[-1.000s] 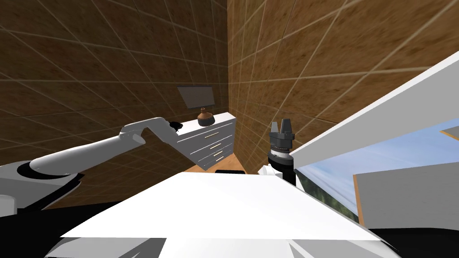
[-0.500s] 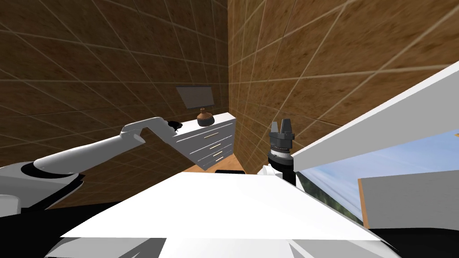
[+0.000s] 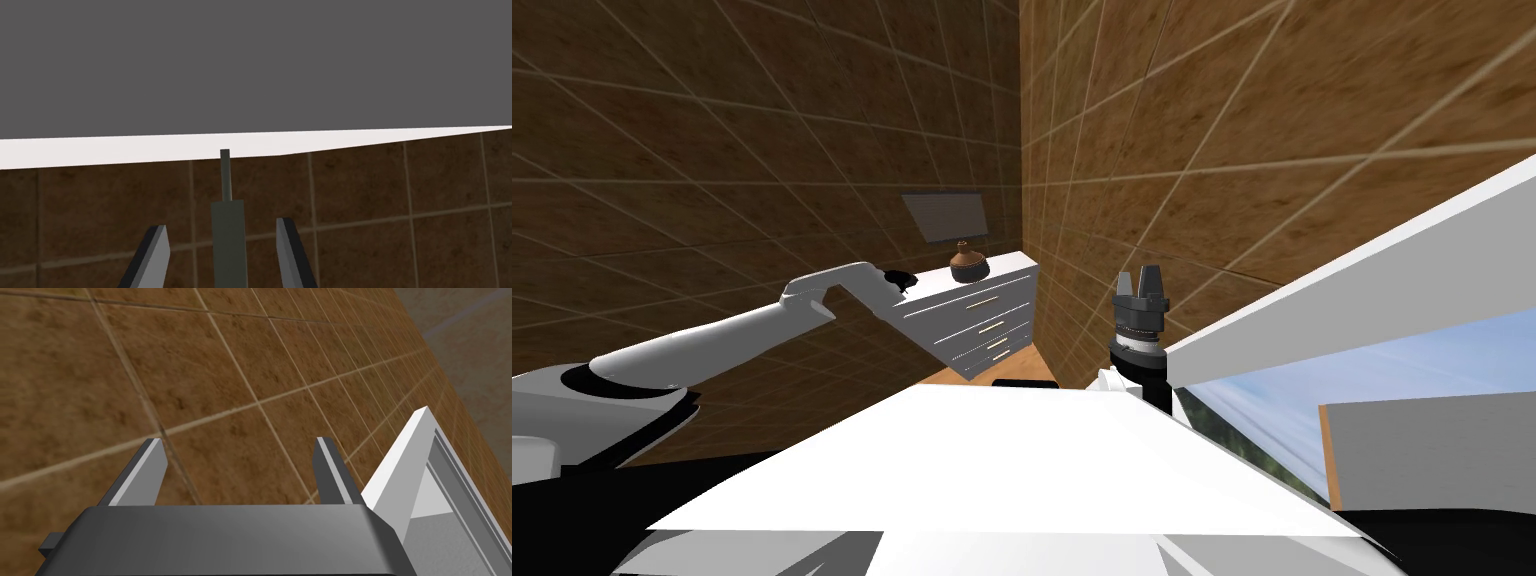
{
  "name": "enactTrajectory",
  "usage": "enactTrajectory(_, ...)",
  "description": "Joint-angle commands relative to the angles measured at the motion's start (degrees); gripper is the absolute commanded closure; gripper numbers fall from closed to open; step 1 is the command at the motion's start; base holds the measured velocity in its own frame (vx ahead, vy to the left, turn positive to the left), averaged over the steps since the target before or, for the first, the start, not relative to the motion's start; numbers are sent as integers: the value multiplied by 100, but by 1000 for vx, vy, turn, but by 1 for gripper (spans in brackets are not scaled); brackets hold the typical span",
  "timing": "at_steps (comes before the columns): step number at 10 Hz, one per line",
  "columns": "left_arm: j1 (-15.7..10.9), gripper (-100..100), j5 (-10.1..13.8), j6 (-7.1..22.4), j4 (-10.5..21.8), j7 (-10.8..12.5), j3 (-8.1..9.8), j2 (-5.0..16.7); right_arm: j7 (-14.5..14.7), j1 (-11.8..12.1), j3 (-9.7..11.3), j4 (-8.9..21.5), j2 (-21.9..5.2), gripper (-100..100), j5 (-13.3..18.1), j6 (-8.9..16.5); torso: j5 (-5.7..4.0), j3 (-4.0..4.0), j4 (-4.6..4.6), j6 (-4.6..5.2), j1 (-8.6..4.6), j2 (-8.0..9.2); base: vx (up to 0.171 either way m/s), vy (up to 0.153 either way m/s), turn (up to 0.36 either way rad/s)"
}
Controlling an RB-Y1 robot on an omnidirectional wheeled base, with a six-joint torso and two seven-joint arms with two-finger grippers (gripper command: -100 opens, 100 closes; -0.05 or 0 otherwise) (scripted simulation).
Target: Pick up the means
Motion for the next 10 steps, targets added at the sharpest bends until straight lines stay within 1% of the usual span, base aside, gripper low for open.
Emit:
enactTrajectory(1,0,100,0,0,0,0,0,0,0,0,0,0,0,0,0,0,0,0,0,0,0,0,0,0,0)
enactTrajectory(4,-2,100,-1,0,1,4,4,1,0,0,0,0,0,0,0,0,1,-3,-3,3,1,-3,0,0,0)
enactTrajectory(5,-2,0,-1,1,1,3,3,2,0,0,0,0,0,0,0,0,2,-3,-3,3,1,-3,0,0,0)
enactTrajectory(6,-42,100,3,260,-218,118,-48,33,0,0,0,0,0,0,0,0,2,-3,-3,3,2,-3,-11,30,-71)
enactTrajectory(10,-80,100,-3,689,-604,333,-123,93,0,0,0,0,0,0,0,0,5,5,1,1,16,10,-24,41,-49)
